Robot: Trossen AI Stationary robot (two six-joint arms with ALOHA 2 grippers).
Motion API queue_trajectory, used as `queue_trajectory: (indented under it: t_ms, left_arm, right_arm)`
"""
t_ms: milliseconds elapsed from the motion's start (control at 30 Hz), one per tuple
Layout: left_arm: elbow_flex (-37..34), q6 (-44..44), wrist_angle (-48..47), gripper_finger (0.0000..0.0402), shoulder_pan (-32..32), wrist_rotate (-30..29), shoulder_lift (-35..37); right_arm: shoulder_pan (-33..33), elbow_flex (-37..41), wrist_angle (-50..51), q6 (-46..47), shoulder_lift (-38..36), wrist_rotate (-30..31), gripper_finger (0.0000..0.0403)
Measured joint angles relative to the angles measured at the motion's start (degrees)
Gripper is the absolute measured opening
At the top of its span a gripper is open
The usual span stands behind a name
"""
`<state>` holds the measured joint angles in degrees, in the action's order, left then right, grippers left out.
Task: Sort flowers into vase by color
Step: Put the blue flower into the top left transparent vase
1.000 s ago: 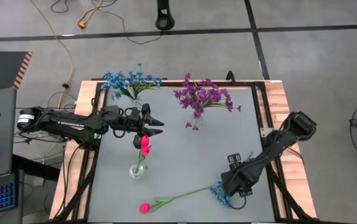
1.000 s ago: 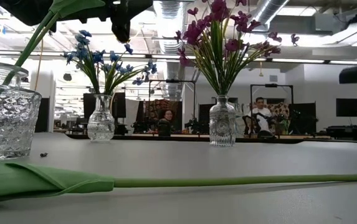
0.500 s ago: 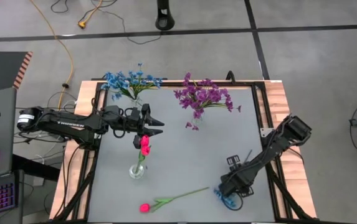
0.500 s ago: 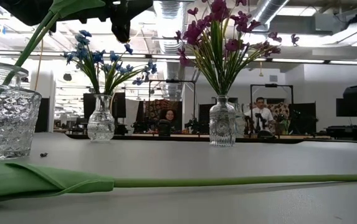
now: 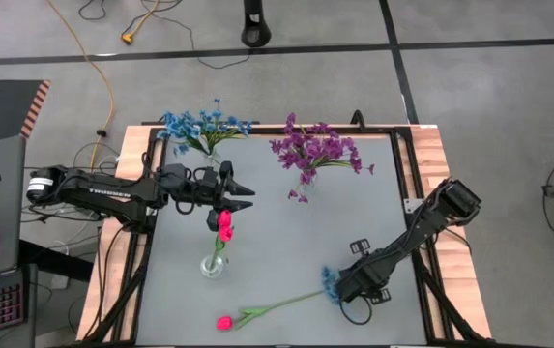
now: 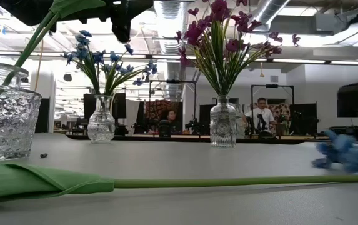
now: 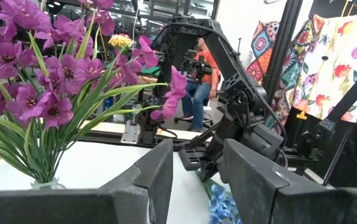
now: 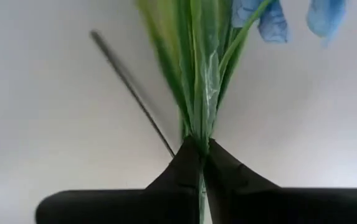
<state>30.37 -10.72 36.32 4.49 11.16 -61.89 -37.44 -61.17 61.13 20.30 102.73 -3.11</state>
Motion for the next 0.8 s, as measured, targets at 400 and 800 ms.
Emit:
queue_trajectory:
  t_ms: [400,800]
  left_arm:
    - [0.0,0.3,0.6,0.0129,0.0,0.0,0.0]
    - [0.0,1.1,0.6,0.0129,0.0,0.0,0.0]
  right_arm:
    - [3.5,-3.3,4.5,-0.5,-5.0,4.8,0.0038]
    - [6.8,-3.3,4.6,8.1,-21.8,22.9,0.0039]
